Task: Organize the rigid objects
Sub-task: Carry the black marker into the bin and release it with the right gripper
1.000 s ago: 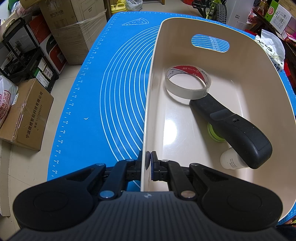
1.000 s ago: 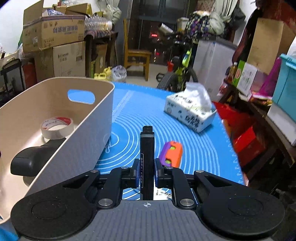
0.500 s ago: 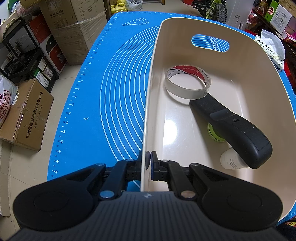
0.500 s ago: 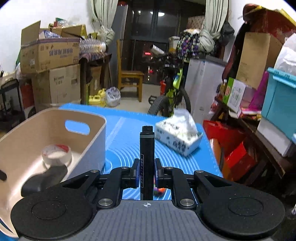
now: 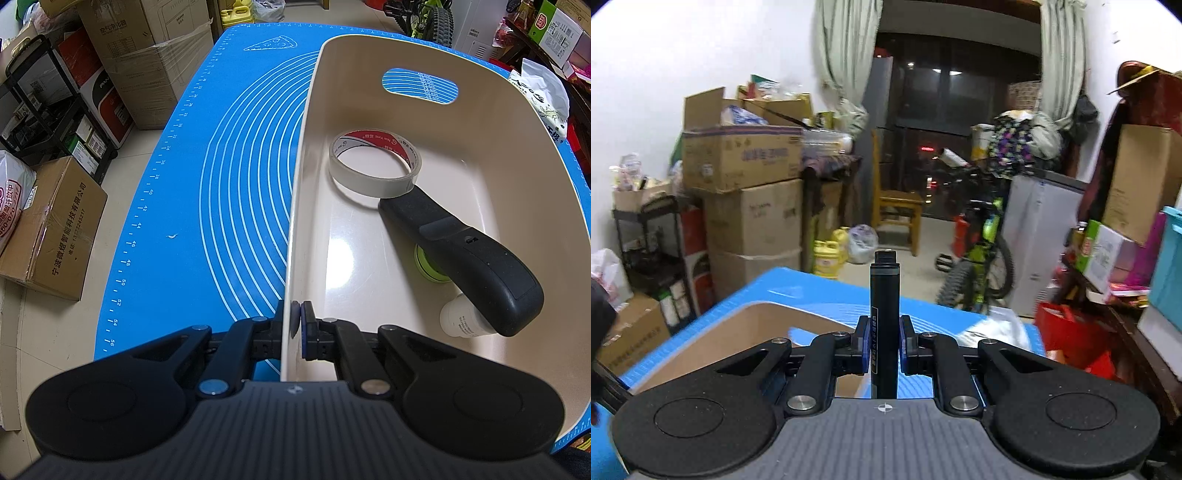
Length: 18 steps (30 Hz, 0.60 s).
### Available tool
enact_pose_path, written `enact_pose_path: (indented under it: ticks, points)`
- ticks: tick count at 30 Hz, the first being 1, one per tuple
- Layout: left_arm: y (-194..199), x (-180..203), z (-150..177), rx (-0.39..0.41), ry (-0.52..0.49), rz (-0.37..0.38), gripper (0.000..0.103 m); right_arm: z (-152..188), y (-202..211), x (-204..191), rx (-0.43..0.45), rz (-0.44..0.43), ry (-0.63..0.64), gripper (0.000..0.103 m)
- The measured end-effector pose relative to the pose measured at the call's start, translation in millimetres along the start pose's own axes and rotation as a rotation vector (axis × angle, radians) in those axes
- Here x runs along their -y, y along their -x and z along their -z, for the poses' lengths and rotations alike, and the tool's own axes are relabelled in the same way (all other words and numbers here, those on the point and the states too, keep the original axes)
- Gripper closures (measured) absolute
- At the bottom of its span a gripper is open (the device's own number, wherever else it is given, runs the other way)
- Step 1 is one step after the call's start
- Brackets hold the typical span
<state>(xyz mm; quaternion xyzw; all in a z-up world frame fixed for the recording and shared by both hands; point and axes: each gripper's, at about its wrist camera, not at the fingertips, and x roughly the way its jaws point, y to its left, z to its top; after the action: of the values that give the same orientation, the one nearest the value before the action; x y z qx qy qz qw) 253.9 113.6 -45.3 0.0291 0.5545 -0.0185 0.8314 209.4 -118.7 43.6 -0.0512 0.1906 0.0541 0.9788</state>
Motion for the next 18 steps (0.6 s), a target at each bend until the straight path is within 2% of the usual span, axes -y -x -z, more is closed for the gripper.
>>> enact_pose_path:
  ticks: [11, 18]
  points:
    - [-0.1, 0.0, 0.3, 0.000, -0.001, 0.000, 0.096, -9.0, -17.5, -51.6, -0.025, -0.144, -0.010, 0.078]
    - [-0.8, 0.0, 1.0, 0.002, -0.004, 0.004, 0.096, 10.9, -50.7, -87.3, -0.177, -0.190, 0.020, 0.078]
